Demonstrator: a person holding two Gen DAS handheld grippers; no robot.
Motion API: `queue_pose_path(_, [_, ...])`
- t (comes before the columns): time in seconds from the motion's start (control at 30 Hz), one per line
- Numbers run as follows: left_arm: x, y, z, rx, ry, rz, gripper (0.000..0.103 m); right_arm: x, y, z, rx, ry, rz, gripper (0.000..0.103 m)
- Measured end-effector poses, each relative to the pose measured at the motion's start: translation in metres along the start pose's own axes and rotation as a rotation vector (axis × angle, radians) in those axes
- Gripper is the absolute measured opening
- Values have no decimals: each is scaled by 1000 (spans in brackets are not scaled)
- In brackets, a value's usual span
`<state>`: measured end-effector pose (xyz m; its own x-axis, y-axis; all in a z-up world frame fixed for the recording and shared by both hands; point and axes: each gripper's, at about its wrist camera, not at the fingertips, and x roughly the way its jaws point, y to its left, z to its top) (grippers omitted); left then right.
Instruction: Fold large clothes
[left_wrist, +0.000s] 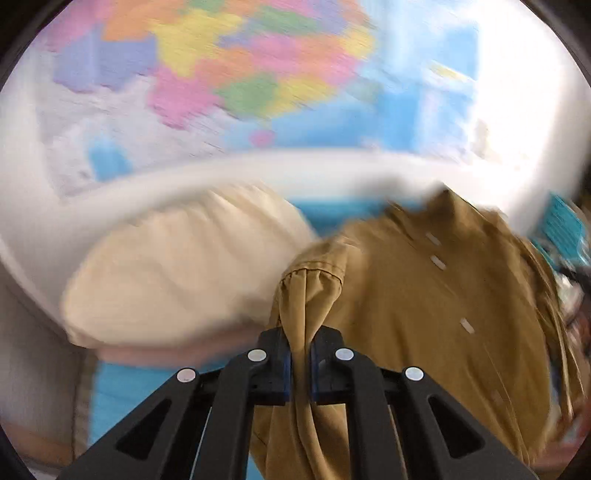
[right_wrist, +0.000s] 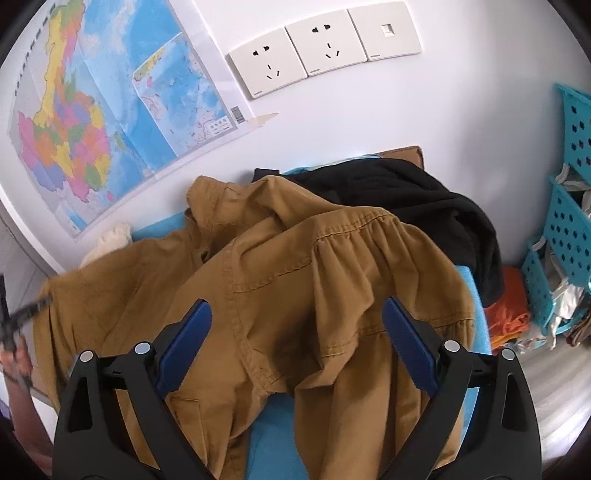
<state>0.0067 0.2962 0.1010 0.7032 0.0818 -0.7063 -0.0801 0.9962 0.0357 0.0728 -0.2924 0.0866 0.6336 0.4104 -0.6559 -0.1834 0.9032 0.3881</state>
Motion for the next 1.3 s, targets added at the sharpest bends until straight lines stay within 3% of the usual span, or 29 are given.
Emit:
queue_pose_path(0.07, [15, 16, 14, -24, 10, 73, 8, 1, 2, -2, -10, -1, 8, 92])
queue_pose_path(0.13, [52, 31, 21, -15, 56, 310, 15, 4, 3, -7, -11, 11, 25, 92])
queue_pose_path(0.17, [73, 32, 19, 8, 86, 445, 32, 5, 4, -10, -13, 17, 36, 92])
queue_pose_path(0.2, [87, 30, 17, 23, 113, 507, 49, 5, 5, -13, -15, 22, 41, 92])
queue_pose_path(0.27, [116, 25, 4, 64, 171, 622, 56, 6, 6, -23, -19, 43, 64, 92])
queue_pose_path(0.3, [115, 22, -4, 73, 169, 637, 56, 6, 6, -28, -18, 53, 80, 92])
queue_pose_path(0.33, [111, 15, -11, 75, 151, 613, 56, 4, 7, -37, -20, 72, 96, 92])
queue_pose_path(0.4, [89, 1, -22, 73, 79, 535, 74, -1, 8, -56, -30, 102, 123, 90])
queue_pose_path(0.47, [58, -19, -33, 103, -25, 428, 81, -4, 9, -75, -36, 143, 153, 83])
queue_pose_path(0.53, [33, -36, -43, 140, -87, 352, 83, -6, 11, -97, -46, 183, 187, 68])
queue_pose_path(0.6, [19, -53, -51, 140, -93, 250, 84, -7, 16, -123, -58, 224, 199, 60])
queue_pose_path(0.63, [14, -59, -56, 135, -82, 161, 84, -7, 17, -131, -58, 247, 199, 59])
queue_pose_path(0.7, [11, -75, -69, 145, -56, 0, 84, -10, 20, -151, -38, 273, 226, 62])
queue_pose_path(0.73, [9, -84, -77, 159, -52, -31, 84, -12, 22, -158, -27, 283, 255, 68])
queue_pose_path(0.8, [12, -102, -89, 194, -31, -72, 84, -20, 27, -169, -23, 269, 320, 83])
queue_pose_path(0.87, [18, -116, -101, 198, 0, -111, 84, -22, 36, -177, -35, 257, 344, 83])
queue_pose_path(0.93, [31, -126, -108, 206, 32, -139, 84, -17, 45, -185, -51, 261, 327, 68])
queue_pose_path(0.97, [44, -124, -108, 209, 39, -142, 84, -16, 50, -187, -71, 241, 305, 65])
queue_pose_path(1.03, [54, -135, -116, 206, 68, -149, 84, -10, 57, -189, -77, 254, 319, 23])
queue_pose_path(1.07, [58, -136, -117, 198, 80, -154, 84, -9, 57, -189, -69, 256, 315, 16])
queue_pose_path(1.17, [60, -135, -120, 177, 93, -155, 84, -21, 45, -183, -27, 240, 346, 10])
queue_pose_path(1.3, [58, -127, -123, 180, 93, -121, 84, -98, 3, -165, 51, 107, 344, 7])
